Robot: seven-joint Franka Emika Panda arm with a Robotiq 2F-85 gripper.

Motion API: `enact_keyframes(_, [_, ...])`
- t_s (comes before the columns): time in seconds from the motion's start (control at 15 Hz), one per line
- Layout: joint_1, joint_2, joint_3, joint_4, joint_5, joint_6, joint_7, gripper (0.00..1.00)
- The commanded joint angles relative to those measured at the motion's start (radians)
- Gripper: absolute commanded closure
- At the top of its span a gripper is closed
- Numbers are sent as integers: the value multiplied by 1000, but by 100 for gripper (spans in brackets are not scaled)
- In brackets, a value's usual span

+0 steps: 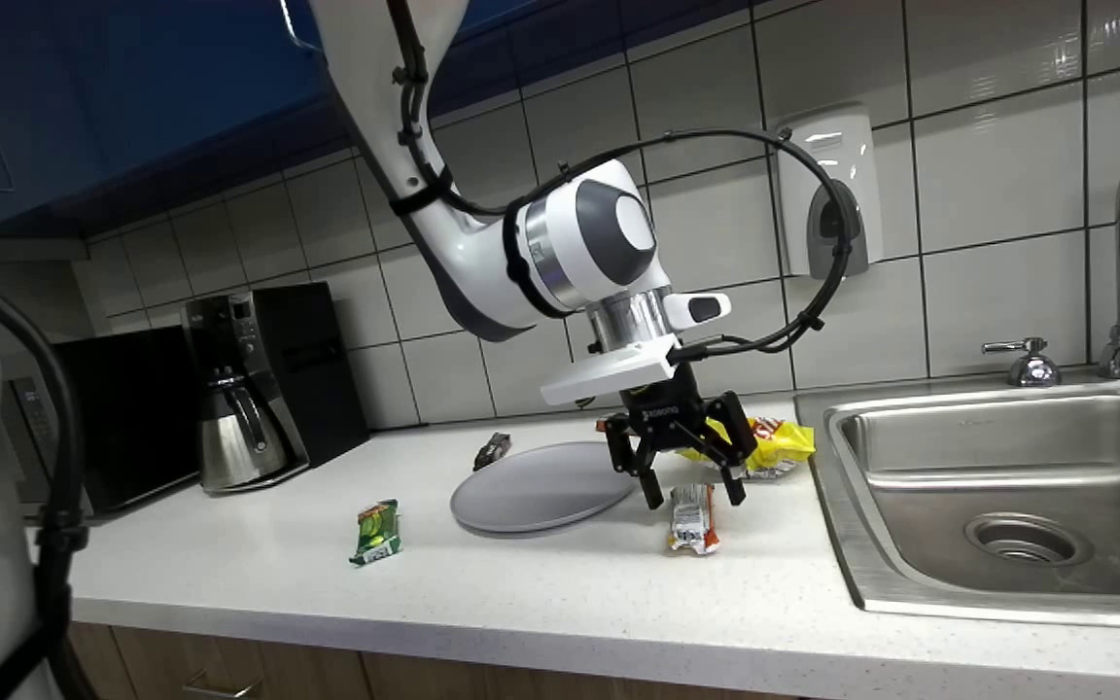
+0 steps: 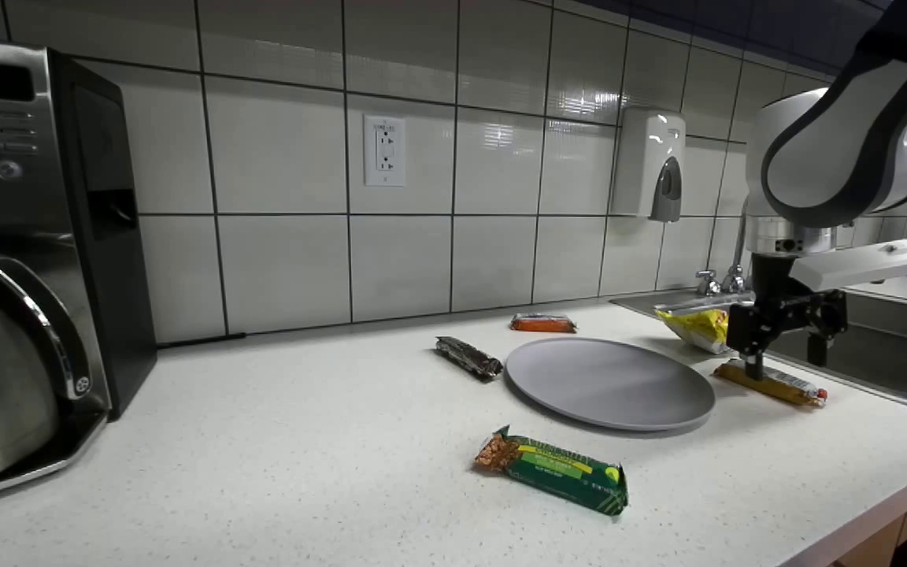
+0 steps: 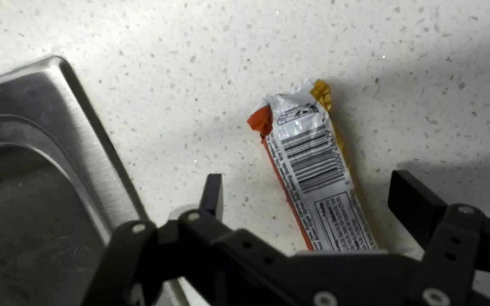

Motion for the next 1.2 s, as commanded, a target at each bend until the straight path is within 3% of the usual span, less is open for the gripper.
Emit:
enact_keyframes(0.0, [-17,11,13,10,42,20,-110,0])
enact_keyframes(0.33, [-35,31,23,20,112,16,-281,0])
enact_keyframes(0.8, [-51,31,19,26,137,7,-372,0])
enact_keyframes(0.87, [-53,31,19,27,137,10,-380,25])
enact_keyframes(0.93, [-55,31,20,26,138,13,-389,27])
enact_keyframes(1.13, [-57,29,20,25,138,12,-405,51])
